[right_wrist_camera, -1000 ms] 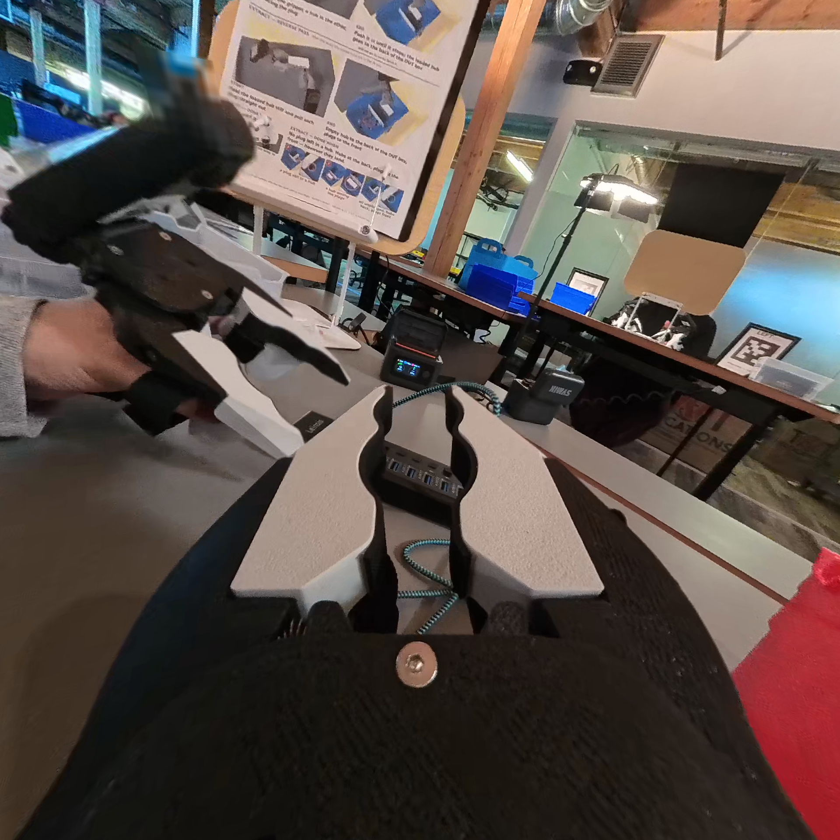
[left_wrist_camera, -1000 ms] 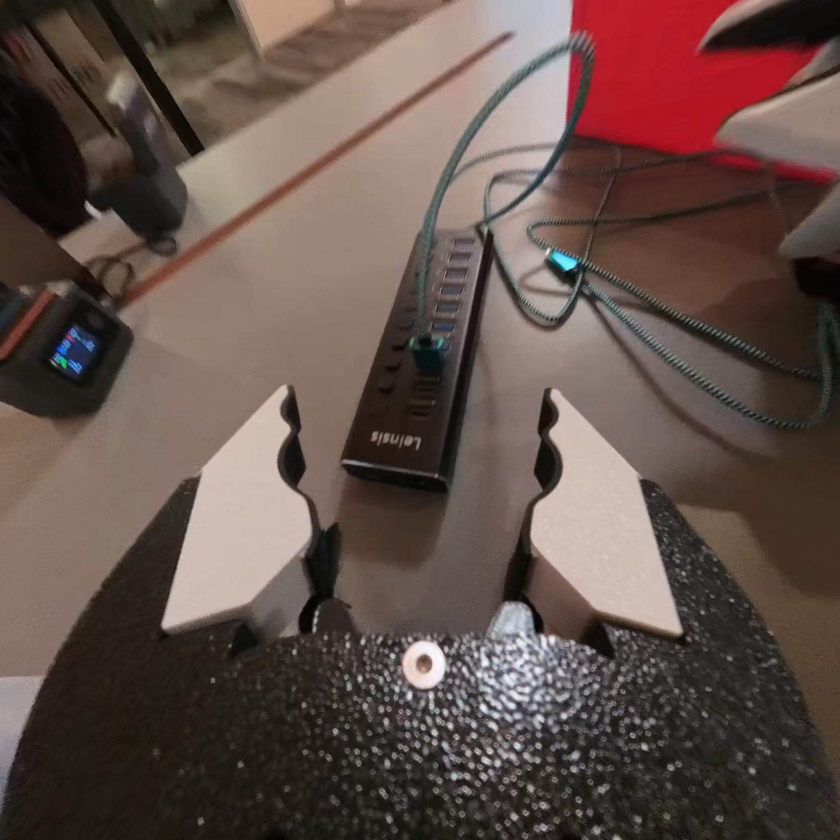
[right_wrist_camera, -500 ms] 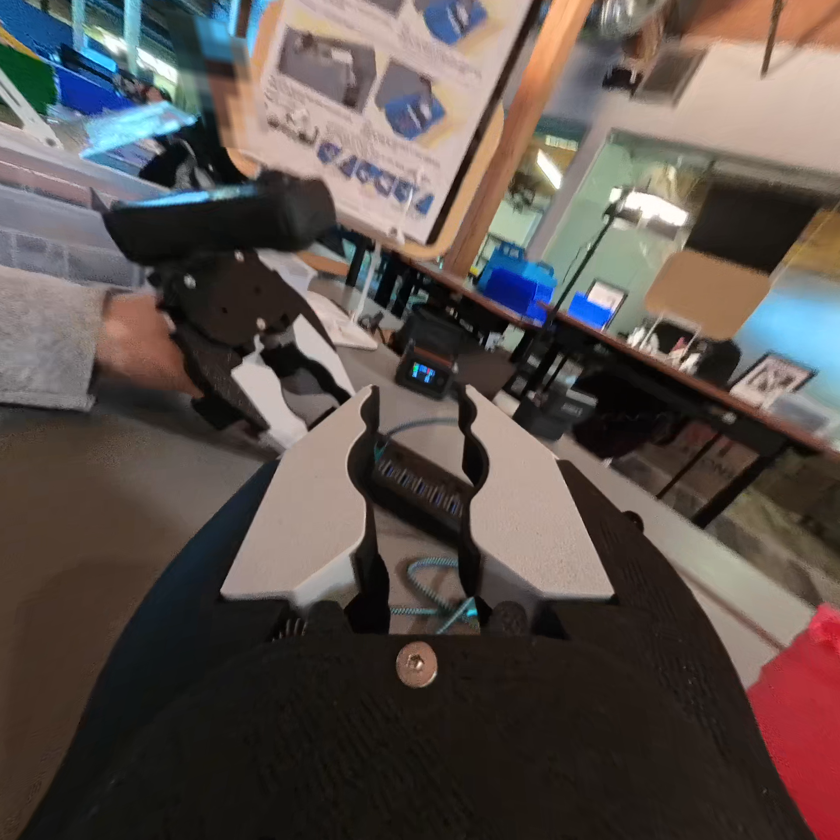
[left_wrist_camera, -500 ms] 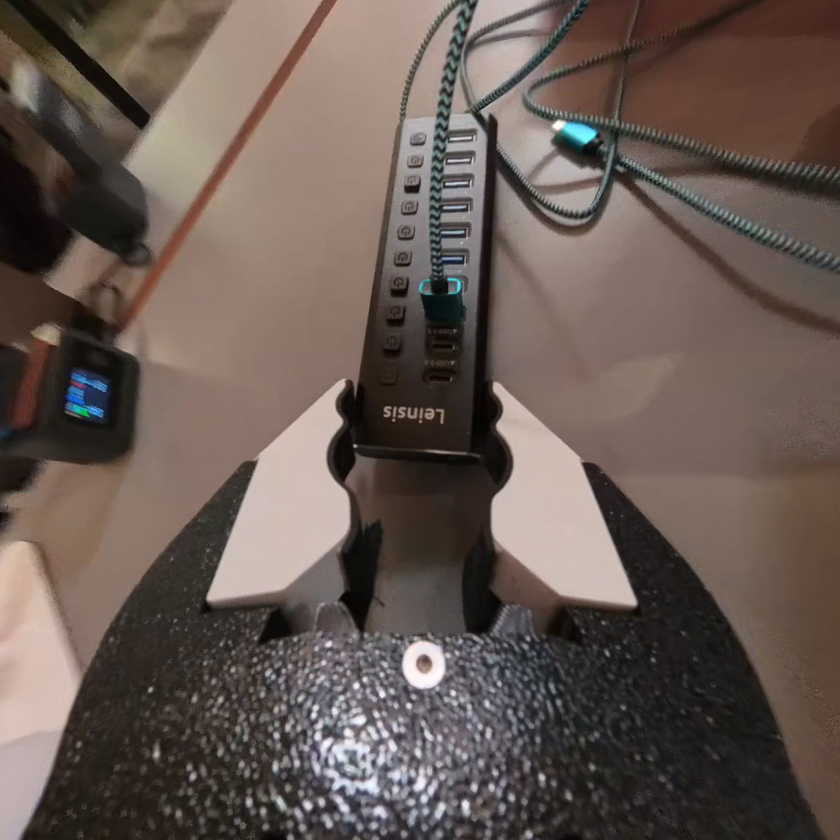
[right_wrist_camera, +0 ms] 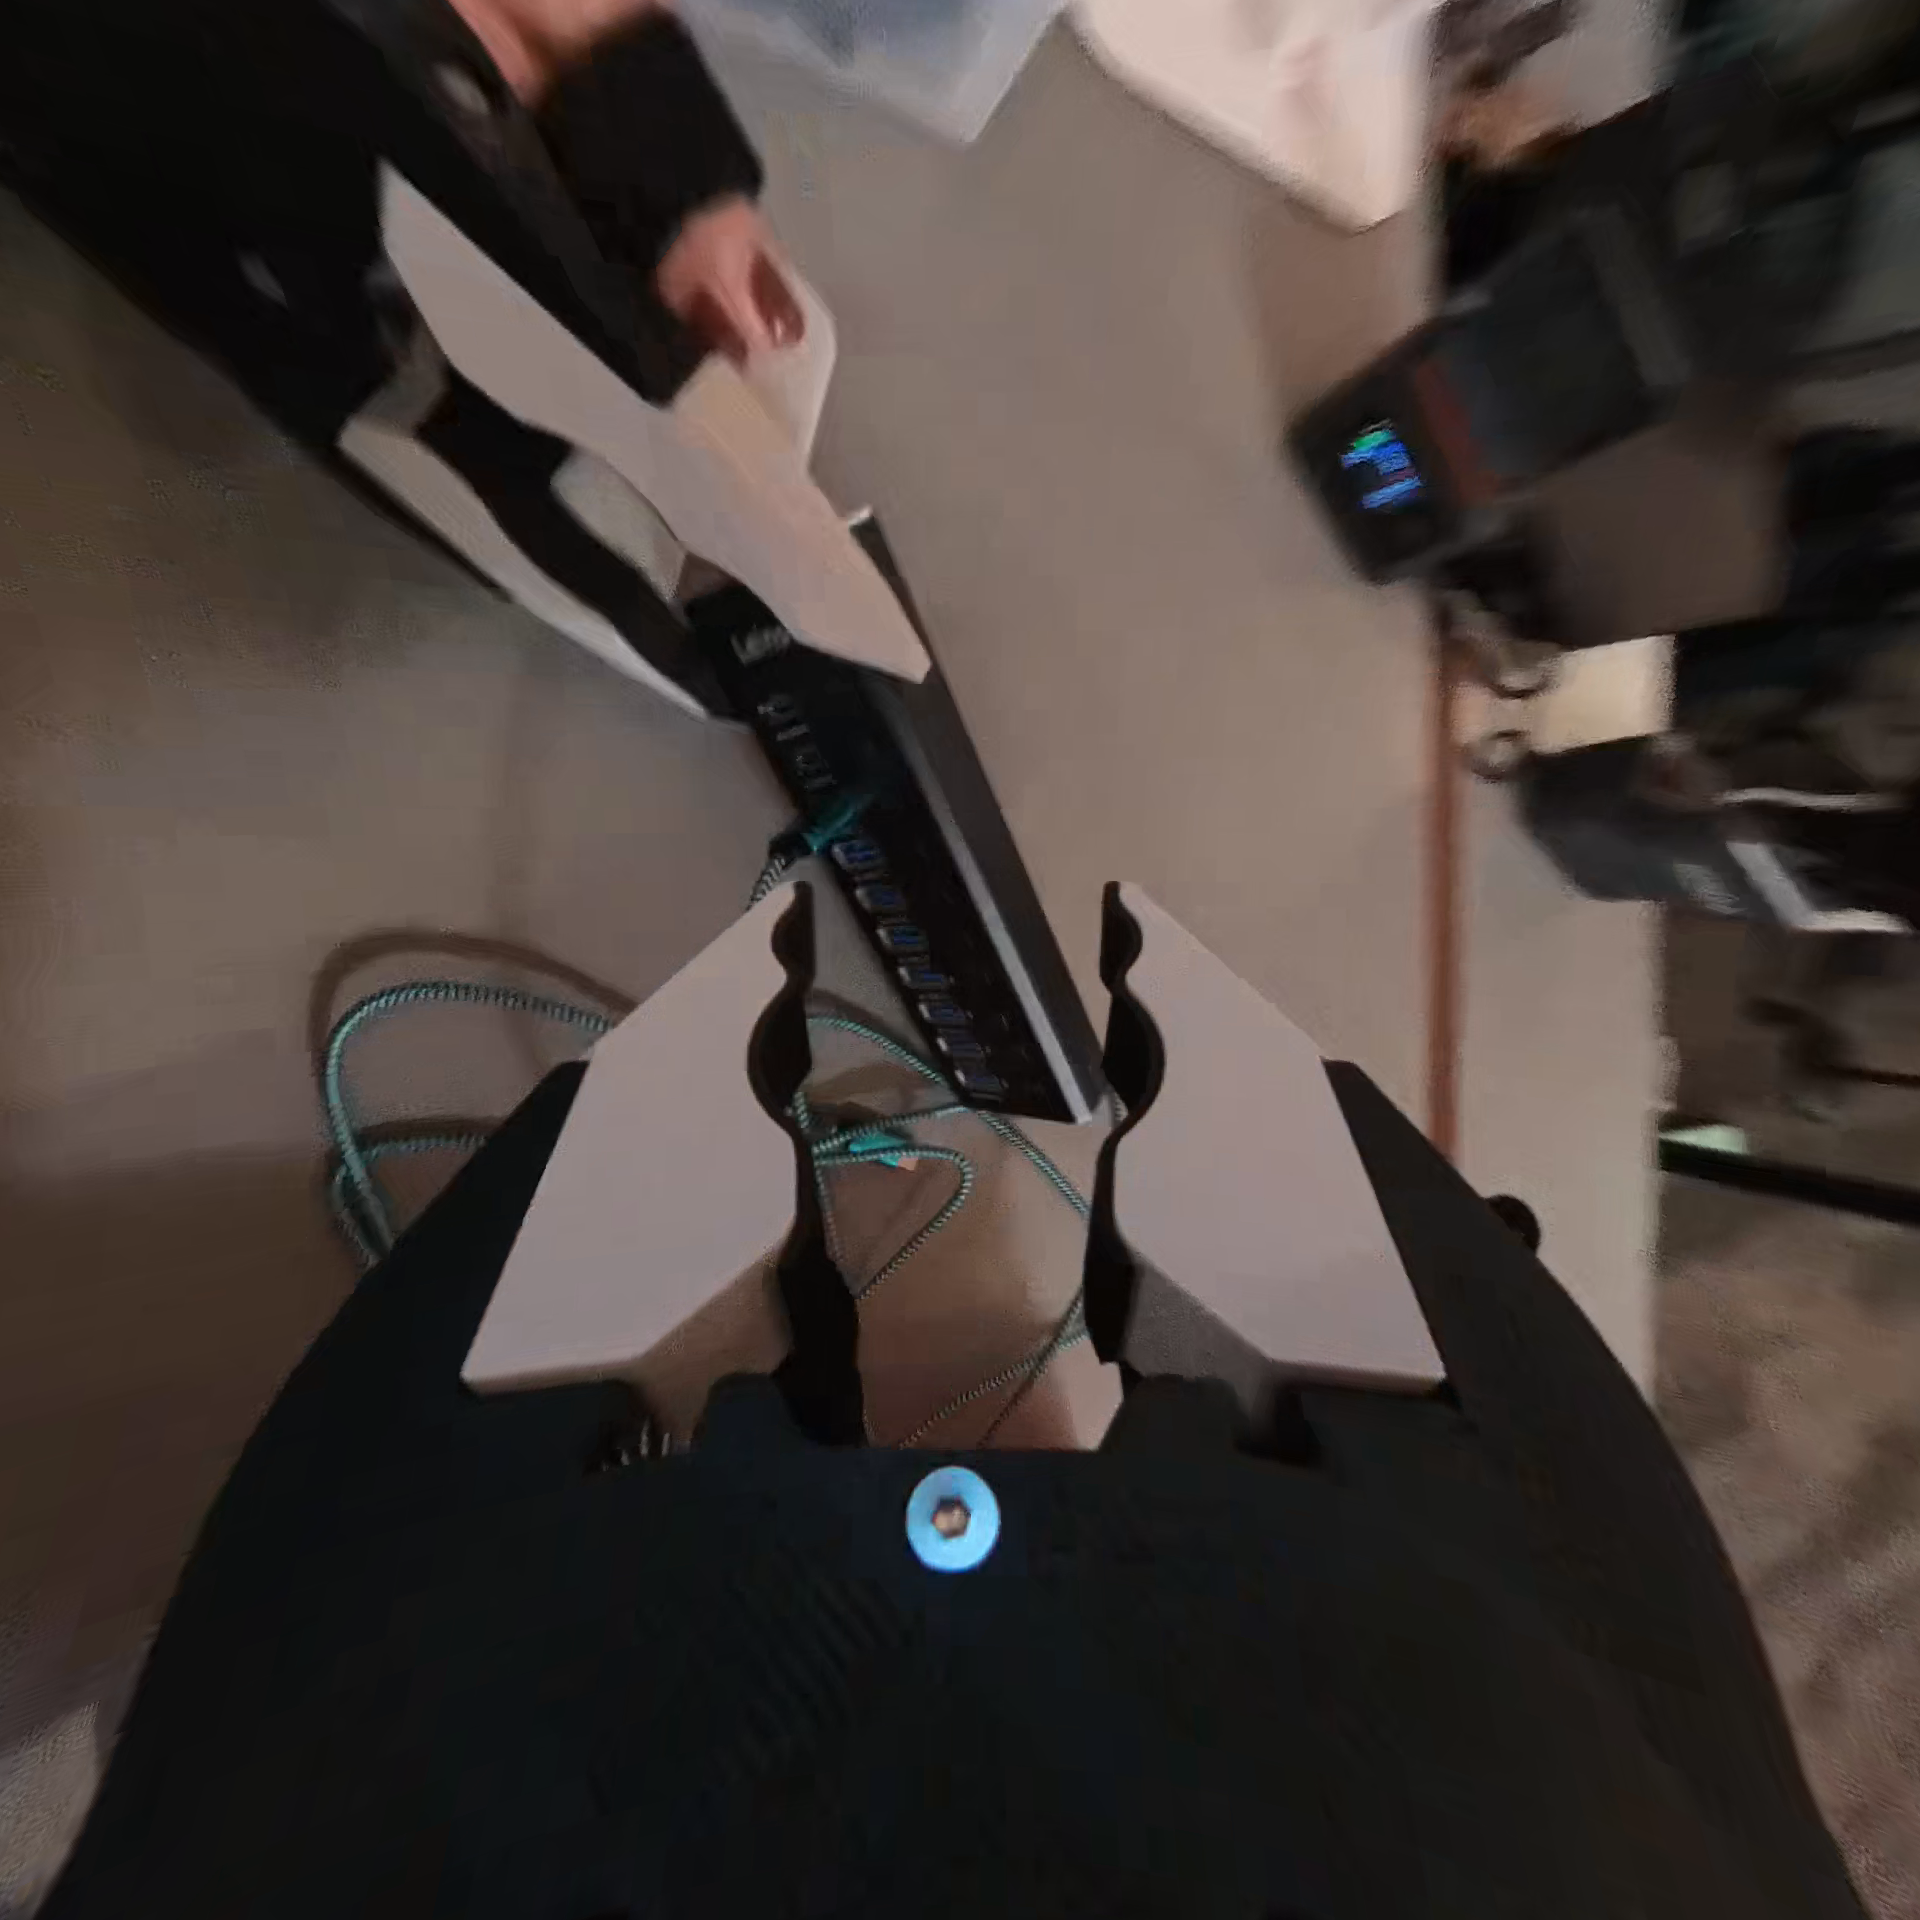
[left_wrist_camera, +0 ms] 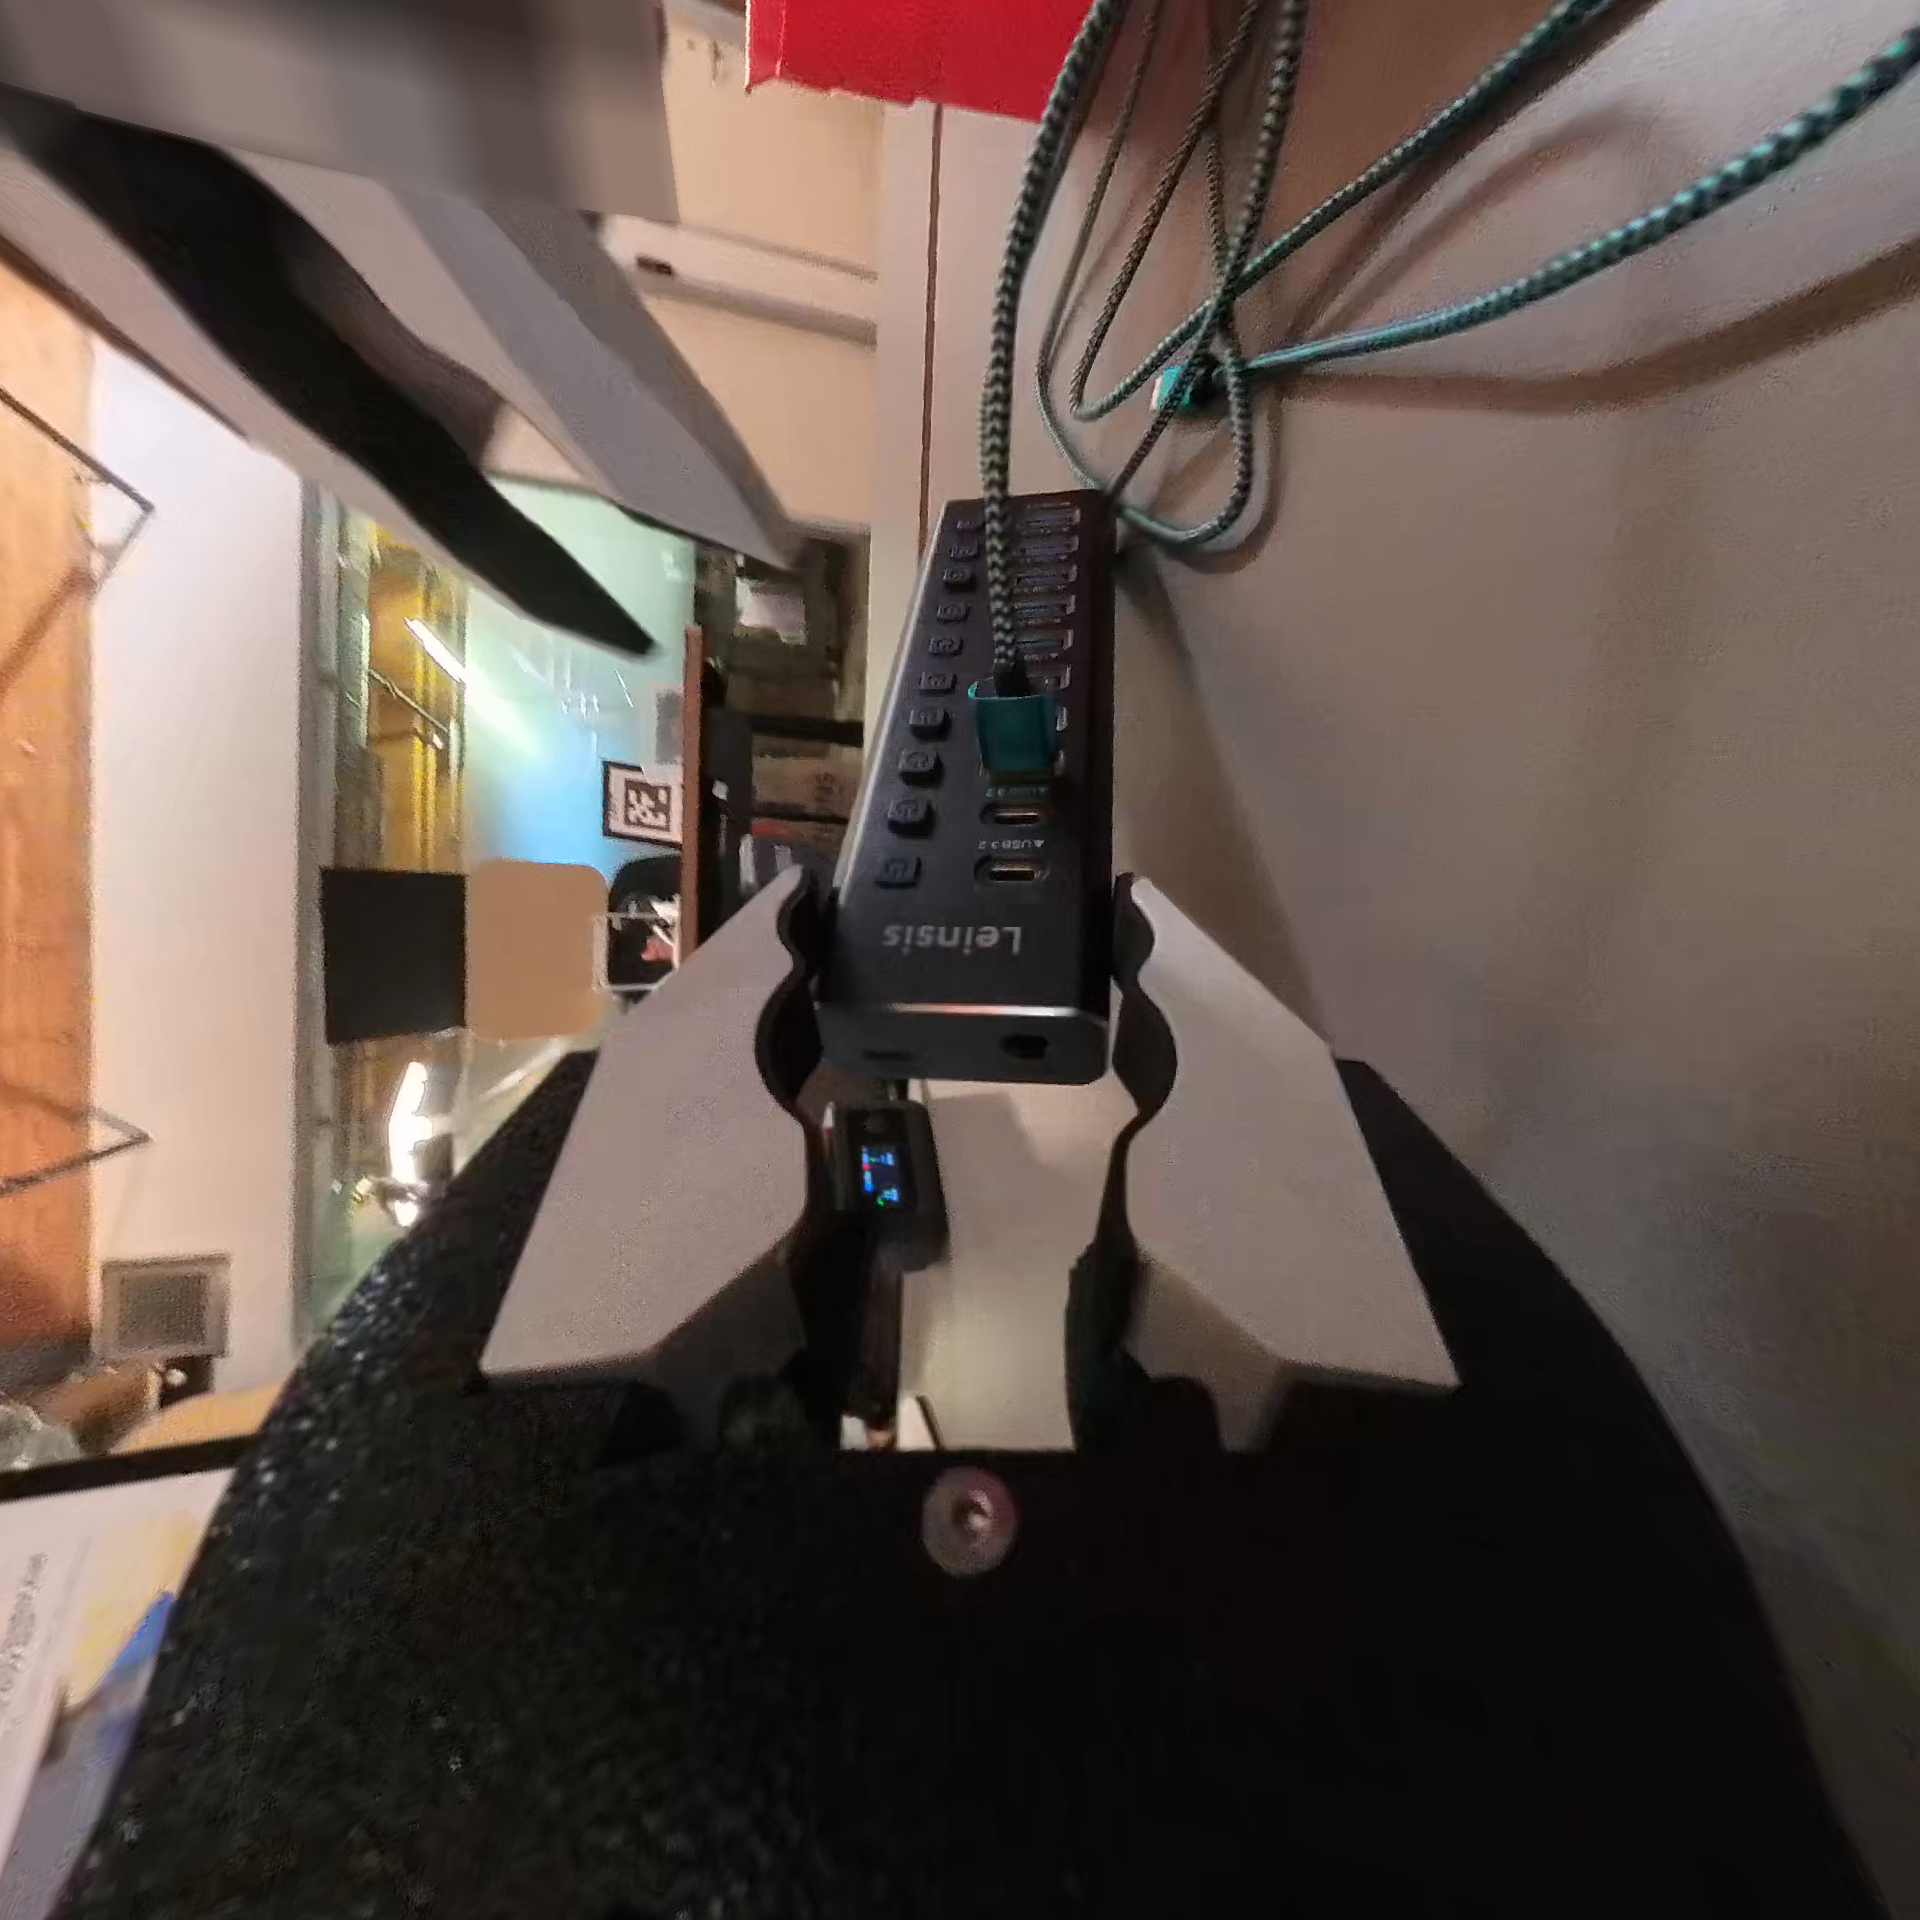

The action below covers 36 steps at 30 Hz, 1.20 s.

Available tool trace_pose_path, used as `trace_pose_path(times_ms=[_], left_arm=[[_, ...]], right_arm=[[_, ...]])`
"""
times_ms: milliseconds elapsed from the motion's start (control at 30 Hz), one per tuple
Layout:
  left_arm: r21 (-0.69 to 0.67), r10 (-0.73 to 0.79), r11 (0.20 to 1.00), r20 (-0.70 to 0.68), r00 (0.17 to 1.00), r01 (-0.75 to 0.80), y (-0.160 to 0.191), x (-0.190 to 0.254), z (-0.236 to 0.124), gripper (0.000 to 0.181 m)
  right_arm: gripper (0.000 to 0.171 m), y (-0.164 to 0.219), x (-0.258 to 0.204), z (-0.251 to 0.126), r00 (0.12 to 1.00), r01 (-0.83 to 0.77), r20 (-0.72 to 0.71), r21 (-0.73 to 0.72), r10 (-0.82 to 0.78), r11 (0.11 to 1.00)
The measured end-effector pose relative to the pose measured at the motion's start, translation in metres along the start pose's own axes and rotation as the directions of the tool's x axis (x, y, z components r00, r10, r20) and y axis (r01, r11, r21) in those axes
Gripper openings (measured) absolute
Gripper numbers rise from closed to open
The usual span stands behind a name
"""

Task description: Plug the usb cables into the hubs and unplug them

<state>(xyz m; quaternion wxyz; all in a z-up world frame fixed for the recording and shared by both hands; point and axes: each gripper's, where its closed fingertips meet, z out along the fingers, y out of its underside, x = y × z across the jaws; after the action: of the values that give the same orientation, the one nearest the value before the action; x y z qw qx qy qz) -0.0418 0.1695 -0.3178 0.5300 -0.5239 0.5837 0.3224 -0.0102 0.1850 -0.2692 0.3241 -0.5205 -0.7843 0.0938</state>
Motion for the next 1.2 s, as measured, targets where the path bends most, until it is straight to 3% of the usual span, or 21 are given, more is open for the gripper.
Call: trace_pose_path(times_ms=[100, 200, 267, 333, 500, 567, 633, 700, 733, 833, 1100, 1133, 1200], left_arm=[[0.024, 0.08, 0.997, 0.019, 0.997, -0.08, -0.002, 0.001, -0.004, 0.054], [0.055, 0.1, 0.993, 0.013, 0.995, -0.101, -0.01, 0.005, -0.004, 0.05], [0.105, 0.186, 0.978, -0.022, 0.982, -0.183, -0.024, 0.019, -0.007, 0.005], [0.106, 0.218, 0.969, 0.059, 0.974, -0.223, -0.032, 0.01, -0.007, 0.0], [0.103, 0.088, 0.991, -0.024, 0.996, -0.085, -0.019, 0.014, -0.004, 0.0], [0.08, -0.04, 0.996, -0.118, 0.992, 0.049, -0.015, 0.021, -0.001, 0.0], [0.047, -0.224, 0.97, -0.214, 0.951, 0.239, -0.013, 0.024, 0.001, 0.029], [0.002, -0.407, 0.906, -0.269, 0.873, 0.423, -0.01, 0.023, 0.003, 0.043], [-0.027, -0.479, 0.868, -0.314, 0.82, 0.497, -0.008, 0.025, 0.003, 0.059], [-0.153, -0.619, 0.772, -0.4, 0.675, 0.617, -0.001, 0.04, 0.005, 0.081], [-0.268, -0.721, 0.648, -0.515, 0.463, 0.713, -0.009, 0.059, 0.003, 0.061], [-0.269, -0.713, 0.653, -0.535, 0.454, 0.708, -0.011, 0.06, 0.001, 0.058], [-0.206, -0.655, 0.712, -0.539, 0.53, 0.671, -0.013, 0.058, 0.0, 0.058]], right_arm=[[0.061, 0.018, -0.005, 0.026, 0.971, 0.042, 0.239, -0.126, -0.011, 0.991], [0.054, 0.029, -0.014, 0.042, 0.913, 0.152, 0.401, -0.165, -0.075, 0.974], [0.058, 0.034, -0.017, 0.054, 0.893, 0.192, 0.44, -0.198, -0.088, 0.961], [0.052, 0.04, -0.02, 0.06, 0.871, 0.242, 0.481, -0.24, -0.101, 0.94], [0.045, 0.042, -0.026, 0.075, 0.845, 0.234, 0.533, -0.282, -0.051, 0.931], [0.046, 0.044, -0.024, 0.075, 0.845, 0.219, 0.535, -0.309, -0.022, 0.925], [0.048, 0.051, -0.02, 0.074, 0.846, 0.239, 0.532, -0.341, -0.023, 0.909], [0.049, 0.053, -0.02, 0.073, 0.847, 0.236, 0.531, -0.349, -0.015, 0.907], [0.049, 0.053, -0.021, 0.073, 0.849, 0.237, 0.529, -0.352, -0.016, 0.905], [0.049, 0.053, -0.021, 0.073, 0.857, 0.255, 0.514, -0.351, -0.042, 0.901], [0.05, 0.057, -0.035, 0.065, 0.859, 0.304, 0.501, -0.337, -0.104, 0.891], [0.05, 0.058, -0.038, 0.064, 0.854, 0.288, 0.513, -0.333, -0.084, 0.898], [0.05, 0.059, -0.042, 0.061, 0.844, 0.248, 0.536, -0.329, -0.036, 0.911]])
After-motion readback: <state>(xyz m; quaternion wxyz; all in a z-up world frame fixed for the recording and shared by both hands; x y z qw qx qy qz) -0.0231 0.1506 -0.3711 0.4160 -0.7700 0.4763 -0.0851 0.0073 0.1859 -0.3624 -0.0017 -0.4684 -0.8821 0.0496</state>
